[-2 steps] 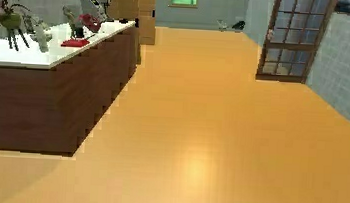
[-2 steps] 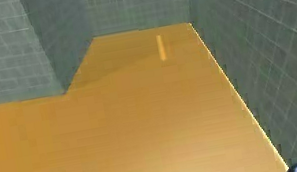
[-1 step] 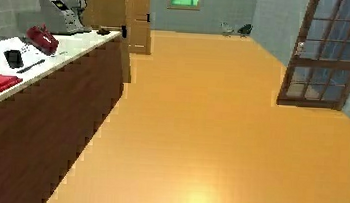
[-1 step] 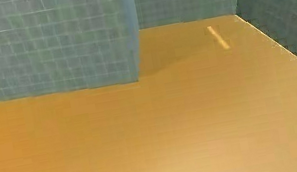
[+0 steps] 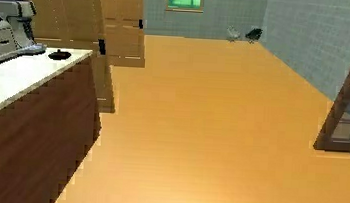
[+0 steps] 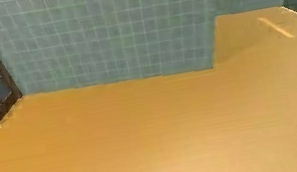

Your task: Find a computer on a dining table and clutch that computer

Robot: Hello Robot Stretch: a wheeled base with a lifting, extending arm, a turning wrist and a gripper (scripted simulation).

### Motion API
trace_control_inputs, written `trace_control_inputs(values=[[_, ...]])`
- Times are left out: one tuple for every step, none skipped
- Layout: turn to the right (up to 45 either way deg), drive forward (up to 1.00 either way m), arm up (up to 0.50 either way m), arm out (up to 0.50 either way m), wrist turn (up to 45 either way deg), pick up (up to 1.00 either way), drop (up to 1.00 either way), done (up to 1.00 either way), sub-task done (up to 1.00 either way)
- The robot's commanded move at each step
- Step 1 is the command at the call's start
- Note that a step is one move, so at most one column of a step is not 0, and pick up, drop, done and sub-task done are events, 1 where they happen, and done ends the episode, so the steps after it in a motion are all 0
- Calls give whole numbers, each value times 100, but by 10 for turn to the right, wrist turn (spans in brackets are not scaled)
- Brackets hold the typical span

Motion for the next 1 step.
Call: trace_control_inputs(values=[[0, 100, 0, 0, 0, 0, 0, 0, 0]])
